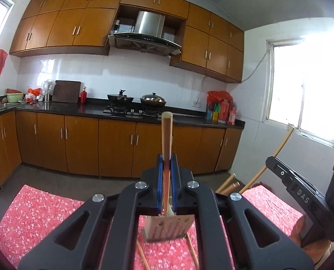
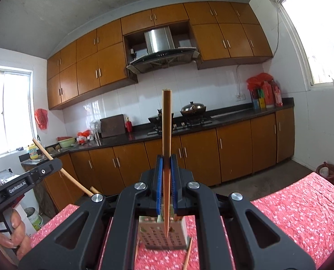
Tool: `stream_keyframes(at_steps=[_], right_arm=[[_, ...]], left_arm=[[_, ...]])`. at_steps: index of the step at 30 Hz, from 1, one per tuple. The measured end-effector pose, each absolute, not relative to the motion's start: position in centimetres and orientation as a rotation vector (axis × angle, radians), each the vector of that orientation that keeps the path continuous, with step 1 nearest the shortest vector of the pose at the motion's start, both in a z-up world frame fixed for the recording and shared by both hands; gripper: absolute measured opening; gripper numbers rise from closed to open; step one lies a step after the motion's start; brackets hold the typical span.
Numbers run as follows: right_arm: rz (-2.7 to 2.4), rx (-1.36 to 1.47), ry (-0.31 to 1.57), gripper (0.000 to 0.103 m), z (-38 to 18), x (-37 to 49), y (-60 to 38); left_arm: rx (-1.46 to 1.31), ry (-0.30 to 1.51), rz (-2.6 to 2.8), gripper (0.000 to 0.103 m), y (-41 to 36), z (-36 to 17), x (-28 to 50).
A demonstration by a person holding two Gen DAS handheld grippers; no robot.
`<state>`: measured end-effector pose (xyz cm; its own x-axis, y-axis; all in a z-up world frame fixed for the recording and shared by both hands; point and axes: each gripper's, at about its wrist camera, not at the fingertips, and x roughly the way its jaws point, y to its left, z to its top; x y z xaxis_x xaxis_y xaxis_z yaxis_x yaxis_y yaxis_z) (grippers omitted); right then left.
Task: Organize utensils
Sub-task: 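Lift both chopsticks upright over the utensil holder with both grippers, then lower the chopsticks into the holder and open both grippers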
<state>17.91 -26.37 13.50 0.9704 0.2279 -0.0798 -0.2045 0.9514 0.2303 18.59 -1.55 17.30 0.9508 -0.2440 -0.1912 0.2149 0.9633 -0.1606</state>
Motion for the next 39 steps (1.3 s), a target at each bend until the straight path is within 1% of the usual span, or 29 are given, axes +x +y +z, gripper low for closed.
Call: stream_keyframes(at_steps=[5, 9, 20, 29, 30, 32, 33, 34, 39], right_arm=[[0.208, 0.224, 0.069, 0.008, 14.0, 19.5, -25.5], [0.188, 0.206, 0.052, 0.008, 13.6, 20.7, -24.6], [0.193, 0.226, 0.158, 0.008, 10.2, 24.3, -23.8], [0.197, 0.225, 0.205, 0.009, 9.8, 24.7, -23.8], [0.194, 0.225, 0.205, 0.010, 9.9, 24.6, -23.9], [0.190, 0.228, 0.205, 0.016, 10.0, 24.5, -24.1], [0.188, 0.233, 0.203, 0.021, 10.1, 24.2, -24.3], [0.187, 0.236, 0.200, 0.023, 10.2, 24.0, -24.4], [0.173, 0.235, 0.187, 0.023, 11.0, 22.4, -25.1]], left_arm=[[-0.158, 0.191, -0.219, 0.008, -1.7, 18.0, 20.3], [-0.148, 0.202, -0.207, 0.008, -1.9, 17.2, 21.9], [-0.170, 0.261, -0.220, 0.008, -1.5, 14.2, 24.9], [-0.170, 0.296, -0.222, 0.009, -1.6, 13.4, 25.4], [-0.174, 0.296, -0.222, 0.010, -1.5, 13.4, 25.3], [-0.181, 0.295, -0.219, 0.010, -1.3, 13.5, 25.1], [-0.185, 0.293, -0.218, 0.011, -1.2, 13.6, 25.0], [-0.187, 0.291, -0.216, 0.013, -1.0, 13.8, 24.8], [-0.199, 0.271, -0.202, 0.016, -0.6, 14.4, 23.7]])
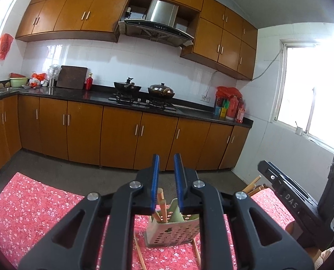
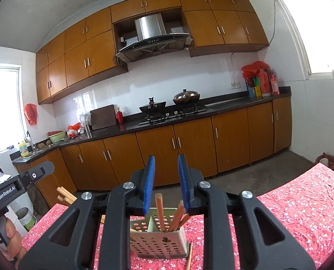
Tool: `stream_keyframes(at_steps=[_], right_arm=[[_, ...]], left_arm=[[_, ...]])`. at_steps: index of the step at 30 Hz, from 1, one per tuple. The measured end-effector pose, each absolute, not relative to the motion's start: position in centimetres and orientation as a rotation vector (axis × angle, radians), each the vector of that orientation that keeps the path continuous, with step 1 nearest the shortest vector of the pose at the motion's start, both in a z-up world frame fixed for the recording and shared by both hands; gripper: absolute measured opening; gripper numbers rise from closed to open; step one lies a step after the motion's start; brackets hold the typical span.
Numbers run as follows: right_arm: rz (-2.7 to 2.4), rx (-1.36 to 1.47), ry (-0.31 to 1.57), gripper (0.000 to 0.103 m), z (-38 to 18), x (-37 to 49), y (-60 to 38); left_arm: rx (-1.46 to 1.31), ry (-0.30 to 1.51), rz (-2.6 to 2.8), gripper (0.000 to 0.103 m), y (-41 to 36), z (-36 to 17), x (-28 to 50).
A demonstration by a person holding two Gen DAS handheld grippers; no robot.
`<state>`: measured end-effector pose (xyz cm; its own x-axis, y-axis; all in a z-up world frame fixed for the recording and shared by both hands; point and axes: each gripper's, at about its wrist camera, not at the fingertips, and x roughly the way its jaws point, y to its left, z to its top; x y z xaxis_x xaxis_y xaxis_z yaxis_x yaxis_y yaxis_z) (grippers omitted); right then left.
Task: Organize utensils
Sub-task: 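Lower the chopsticks into the holder and open both grippers, then withdraw both grippers and move toward the last chopsticks on the tablecloth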
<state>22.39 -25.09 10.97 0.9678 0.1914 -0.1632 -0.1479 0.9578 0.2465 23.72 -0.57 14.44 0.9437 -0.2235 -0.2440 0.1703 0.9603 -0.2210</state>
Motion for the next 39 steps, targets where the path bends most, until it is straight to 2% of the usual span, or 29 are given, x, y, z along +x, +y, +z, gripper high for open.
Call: stream_keyframes(at_steps=[5, 8, 15, 19, 28, 29, 30, 32, 39], right_arm=[[0.135, 0.212, 0.181, 0.023, 10.9, 19.7, -26.6], [0.099, 0.207, 0.252, 0.023, 8.9, 18.6, -28.1], [0.116, 0.316, 0.663, 0.023, -1.7, 20.3, -29.3], [0.201, 0.317, 0.807, 0.022, -5.7, 20.3, -26.4], [0.236, 0.208, 0.928, 0.020, -9.8, 19.8, -21.7], [0.226, 0.196, 0.934, 0.017, -10.1, 19.8, -21.6], [0.219, 0.192, 0.932, 0.013, -10.3, 20.4, -21.6], [0.211, 0.190, 0.921, 0.009, -10.4, 20.2, -21.9], [0.105, 0.245, 0.901, 0.008, -10.7, 20.6, -25.6]], left_arm=[[-0.205, 0.258, -0.163, 0.020, 0.9, 14.9, 21.2], [-0.192, 0.291, -0.127, 0.022, 1.9, 13.6, 19.6], [-0.178, 0.549, -0.005, 0.025, 4.6, 4.6, 19.6], [-0.206, 0.689, 0.026, 0.025, 5.4, 0.1, 19.9], [-0.218, 0.771, -0.009, 0.025, 4.8, -3.8, 19.1], [-0.217, 0.774, -0.015, 0.025, 4.6, -4.0, 19.1], [-0.216, 0.776, -0.020, 0.025, 4.1, -4.0, 19.0], [-0.215, 0.782, -0.035, 0.025, 3.5, -4.2, 19.1], [-0.223, 0.827, -0.105, 0.025, 1.1, -5.5, 19.5]])
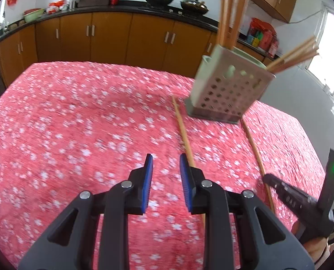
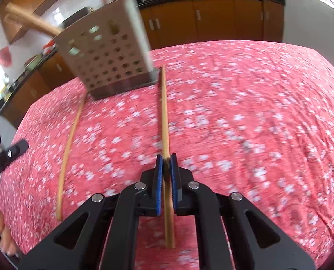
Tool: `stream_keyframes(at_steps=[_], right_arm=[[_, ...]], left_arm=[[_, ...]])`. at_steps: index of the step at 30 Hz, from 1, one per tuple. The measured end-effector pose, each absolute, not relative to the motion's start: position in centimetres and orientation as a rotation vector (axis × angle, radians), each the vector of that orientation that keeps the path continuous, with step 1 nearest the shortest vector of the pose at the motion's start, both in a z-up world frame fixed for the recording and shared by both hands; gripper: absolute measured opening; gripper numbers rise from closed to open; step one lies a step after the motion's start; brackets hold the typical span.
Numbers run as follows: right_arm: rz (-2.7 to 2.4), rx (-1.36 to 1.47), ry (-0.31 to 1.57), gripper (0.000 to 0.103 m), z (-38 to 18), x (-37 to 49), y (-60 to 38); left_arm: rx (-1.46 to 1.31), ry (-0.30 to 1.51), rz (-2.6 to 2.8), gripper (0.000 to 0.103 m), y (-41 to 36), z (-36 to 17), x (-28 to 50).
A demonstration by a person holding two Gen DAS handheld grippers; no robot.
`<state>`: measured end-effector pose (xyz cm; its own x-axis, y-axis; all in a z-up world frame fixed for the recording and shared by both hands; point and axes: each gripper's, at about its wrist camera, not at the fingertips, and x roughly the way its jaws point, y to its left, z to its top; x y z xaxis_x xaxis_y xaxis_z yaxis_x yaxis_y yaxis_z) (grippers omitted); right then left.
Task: Organize utensils
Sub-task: 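Withdraw both grippers and move toward the last chopsticks on the tablecloth, then close the left gripper on a chopstick while the right gripper grasps another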
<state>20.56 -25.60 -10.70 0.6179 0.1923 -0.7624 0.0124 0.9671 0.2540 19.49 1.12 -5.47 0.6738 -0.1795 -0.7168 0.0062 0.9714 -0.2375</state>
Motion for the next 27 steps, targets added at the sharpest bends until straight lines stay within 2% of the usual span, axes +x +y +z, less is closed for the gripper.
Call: stream_keyframes(at_steps=[9, 15, 27], right_arm=[[0.006, 0.304, 0.895, 0.008, -10.9, 20.5, -30.1], [0.013, 0.281, 0.890, 0.008, -11.0, 20.2, -29.5], [0.064, 0.179, 0.883, 0.008, -10.8, 21.3, -27.5]], left_arm=[[-0.171, 0.918, -0.185, 0.025, -3.4, -8.7, 20.2], [-0.123, 0.937, -0.127, 0.010, -4.4, -10.2, 20.8], [-0.147, 0.917, 0.046, 0.008, 3.5, -10.2, 22.2]])
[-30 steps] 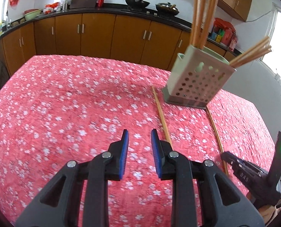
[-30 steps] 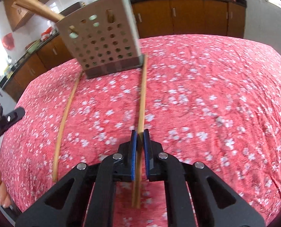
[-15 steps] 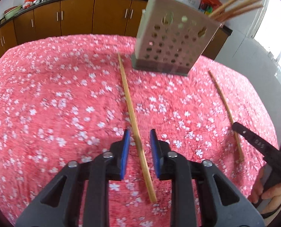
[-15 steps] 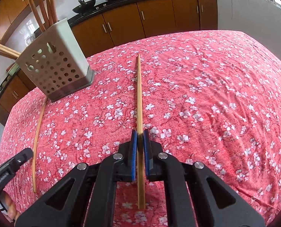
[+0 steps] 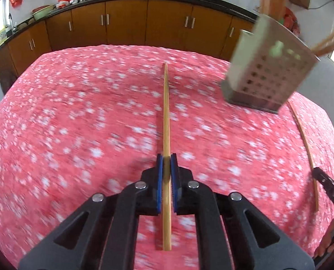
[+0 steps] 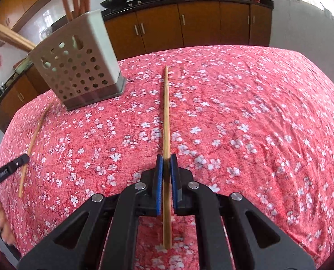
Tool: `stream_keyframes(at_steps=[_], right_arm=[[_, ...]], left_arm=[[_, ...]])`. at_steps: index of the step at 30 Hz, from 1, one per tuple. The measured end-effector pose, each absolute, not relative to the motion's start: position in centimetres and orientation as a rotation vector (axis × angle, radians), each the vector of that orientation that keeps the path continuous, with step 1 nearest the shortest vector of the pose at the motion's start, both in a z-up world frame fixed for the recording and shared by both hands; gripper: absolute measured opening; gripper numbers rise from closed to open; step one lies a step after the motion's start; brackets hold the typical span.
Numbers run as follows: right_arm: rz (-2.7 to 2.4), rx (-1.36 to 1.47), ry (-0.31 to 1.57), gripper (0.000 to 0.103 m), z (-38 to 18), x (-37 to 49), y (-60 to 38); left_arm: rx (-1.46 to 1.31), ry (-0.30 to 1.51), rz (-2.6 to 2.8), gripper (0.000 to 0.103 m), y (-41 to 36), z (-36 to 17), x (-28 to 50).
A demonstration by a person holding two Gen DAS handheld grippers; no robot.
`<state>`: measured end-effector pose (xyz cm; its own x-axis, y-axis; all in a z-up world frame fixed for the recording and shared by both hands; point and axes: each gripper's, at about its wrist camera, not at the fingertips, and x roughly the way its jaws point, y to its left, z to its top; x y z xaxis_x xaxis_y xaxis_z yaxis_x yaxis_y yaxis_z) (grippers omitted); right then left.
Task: Organize utensils
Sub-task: 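Close the left gripper on a chopstick while the right gripper grasps another, then hold the grasped chopsticks on the tablecloth with both grippers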
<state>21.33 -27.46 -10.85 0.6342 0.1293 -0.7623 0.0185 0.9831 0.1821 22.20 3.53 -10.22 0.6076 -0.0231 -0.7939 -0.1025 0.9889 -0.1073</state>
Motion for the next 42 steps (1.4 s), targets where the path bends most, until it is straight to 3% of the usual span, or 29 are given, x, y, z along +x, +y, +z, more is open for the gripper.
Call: stream_keyframes(at_steps=[42], right_arm=[[0.055, 0.120, 0.871, 0.009, -11.1, 23.2, -27.7]], left_arm=[[-0.181, 0.879, 0.010, 0.011, 6.7, -10.0, 22.5]])
